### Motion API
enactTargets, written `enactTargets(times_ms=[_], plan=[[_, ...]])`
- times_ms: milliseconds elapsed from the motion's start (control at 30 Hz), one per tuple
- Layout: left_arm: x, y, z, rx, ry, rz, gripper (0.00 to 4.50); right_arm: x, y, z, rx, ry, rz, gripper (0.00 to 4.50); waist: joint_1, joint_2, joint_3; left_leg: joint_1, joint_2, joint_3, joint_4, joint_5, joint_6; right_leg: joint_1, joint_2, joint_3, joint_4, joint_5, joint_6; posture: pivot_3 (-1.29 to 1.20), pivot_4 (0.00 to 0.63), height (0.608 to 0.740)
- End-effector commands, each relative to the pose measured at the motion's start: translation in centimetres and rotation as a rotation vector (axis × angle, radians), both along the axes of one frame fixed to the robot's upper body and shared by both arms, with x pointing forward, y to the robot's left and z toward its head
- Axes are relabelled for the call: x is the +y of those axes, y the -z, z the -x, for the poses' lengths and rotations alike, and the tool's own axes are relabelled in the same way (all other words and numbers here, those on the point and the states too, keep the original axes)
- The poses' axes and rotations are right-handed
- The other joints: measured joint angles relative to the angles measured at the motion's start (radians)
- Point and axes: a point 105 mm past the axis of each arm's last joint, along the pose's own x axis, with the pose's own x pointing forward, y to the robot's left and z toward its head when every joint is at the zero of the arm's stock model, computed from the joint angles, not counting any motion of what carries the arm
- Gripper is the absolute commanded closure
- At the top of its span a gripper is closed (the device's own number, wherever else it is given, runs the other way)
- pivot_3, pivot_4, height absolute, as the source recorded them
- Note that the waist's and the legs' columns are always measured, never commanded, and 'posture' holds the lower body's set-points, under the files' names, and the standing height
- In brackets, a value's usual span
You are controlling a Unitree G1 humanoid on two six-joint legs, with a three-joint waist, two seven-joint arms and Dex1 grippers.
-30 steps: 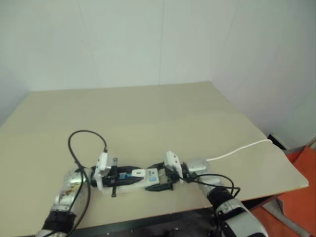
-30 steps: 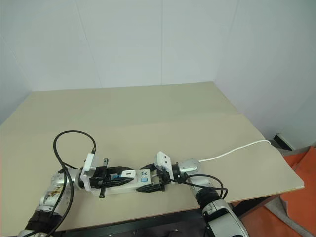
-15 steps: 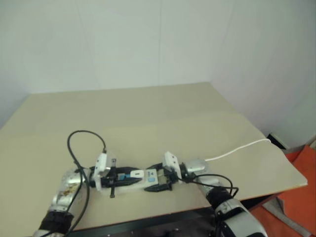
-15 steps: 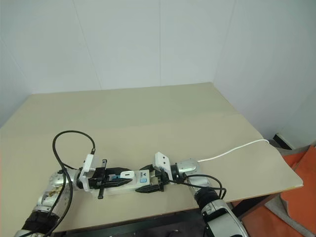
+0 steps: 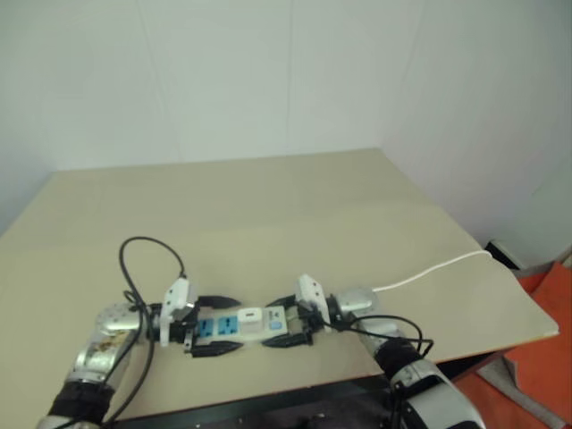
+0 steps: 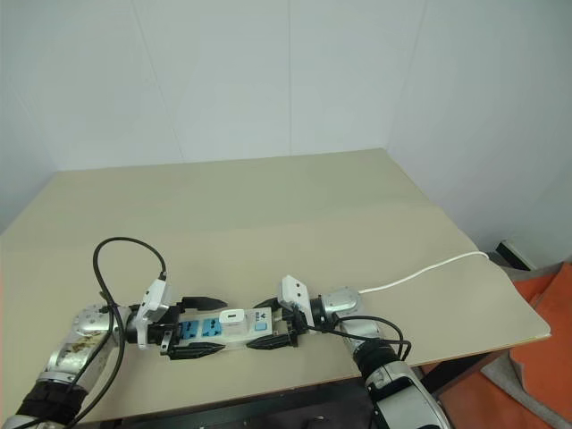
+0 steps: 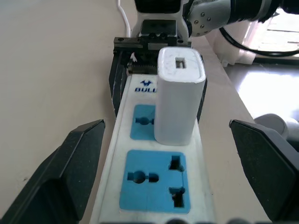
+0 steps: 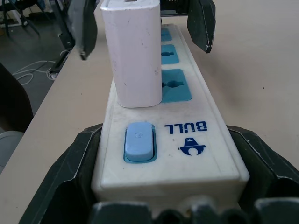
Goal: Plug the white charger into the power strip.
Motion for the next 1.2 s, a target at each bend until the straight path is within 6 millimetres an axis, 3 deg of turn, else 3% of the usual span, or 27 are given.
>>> enactTargets(times_ms=[33, 67, 133, 267, 533, 733, 967, 1200], plan=[[0.8, -3.8, -1.0, -0.047, -0.032, 0.003, 0.00, -0.1, 2.0, 1.0, 0.072, -0.026, 0.055, 0.73, 0.000, -0.003, 0.001, 0.000, 0.000, 0.000, 0.000, 0.000, 0.000, 0.000, 0.000, 0.000, 0.000, 0.000, 0.000, 0.00, 0.150, 0.740], [1.0, -4.5, -1.1, -0.038, -0.040, -0.009, 0.00, -0.1, 2.0, 1.0, 0.071, -0.024, 0.053, 0.34, 0.001, -0.004, 0.002, -0.001, 0.000, 0.000, 0.000, 0.000, 0.000, 0.000, 0.000, 0.000, 0.000, 0.000, 0.000, 0.00, 0.150, 0.740], [1.2, -5.5, -1.3, -0.028, -0.054, -0.041, 0.00, -0.1, 1.9, 0.9, 0.063, -0.020, 0.050, 0.02, 0.000, -0.007, 0.003, -0.001, 0.000, -0.001, 0.000, 0.000, 0.000, -0.001, 0.000, -0.001, 0.000, 0.000, 0.000, 0.00, 0.150, 0.740], [1.0, -7.2, -1.4, -0.057, -0.067, -0.031, 0.00, -0.1, 1.6, 0.9, 0.053, -0.024, 0.042, 0.02, -0.001, -0.007, 0.004, -0.001, 0.001, 0.000, 0.000, 0.000, 0.000, 0.000, 0.000, 0.000, -0.002, 0.000, 0.000, 0.00, 0.150, 0.740], [1.6, -7.9, -1.2, -0.078, -0.096, -0.061, 0.00, -1.6, -0.3, 0.2, -0.017, 0.005, 0.023, 0.02, 0.008, -0.008, 0.008, -0.004, 0.000, -0.001, 0.000, 0.000, 0.000, -0.002, 0.000, -0.001, -0.002, 0.000, 0.000, 0.00, 0.150, 0.740], [2.7, -7.7, -0.9, -0.085, -0.150, -0.112, 0.00, -5.1, -3.0, 0.0, -0.109, 0.054, 0.018, 0.02, 0.041, -0.008, 0.008, -0.022, -0.001, 0.001, 0.002, 0.000, 0.000, -0.017, -0.001, 0.000, -0.002, 0.001, 0.003, 0.00, 0.150, 0.740], [4.7, -7.2, 0.4, -0.067, -0.207, -0.167, 0.00, -9.4, -5.9, 0.1, -0.164, 0.137, 0.045, 0.02, 0.053, -0.008, 0.010, -0.025, 0.000, 0.002, 0.002, 0.000, 0.000, -0.020, -0.001, 0.000, -0.003, 0.002, 0.008, 0.00, 0.150, 0.740], [7.1, -8.5, 2.6, -0.068, -0.287, -0.192, 0.00, -13.8, -7.9, 0.1, -0.192, 0.255, 0.080, 0.02, 0.055, -0.008, 0.011, -0.024, 0.000, 0.002, 0.002, 0.000, 0.000, -0.020, -0.001, 0.000, -0.003, -0.001, 0.003, 0.00, 0.150, 0.740]])
